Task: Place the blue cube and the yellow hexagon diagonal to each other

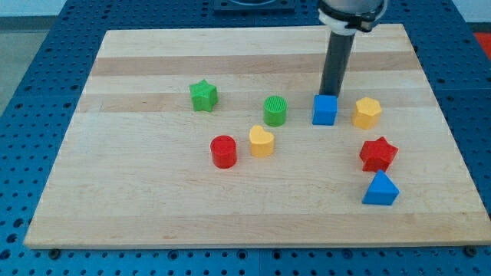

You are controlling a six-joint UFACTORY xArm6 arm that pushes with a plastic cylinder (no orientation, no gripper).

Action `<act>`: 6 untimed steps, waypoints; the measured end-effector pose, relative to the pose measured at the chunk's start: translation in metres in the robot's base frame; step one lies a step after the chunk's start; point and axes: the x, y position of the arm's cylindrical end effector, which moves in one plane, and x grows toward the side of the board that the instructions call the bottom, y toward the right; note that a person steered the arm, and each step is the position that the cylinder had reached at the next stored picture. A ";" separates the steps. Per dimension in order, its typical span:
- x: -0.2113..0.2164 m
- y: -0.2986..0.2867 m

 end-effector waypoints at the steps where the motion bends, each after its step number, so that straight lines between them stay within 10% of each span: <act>1: -0.003 0.045; 6: 0.067 0.011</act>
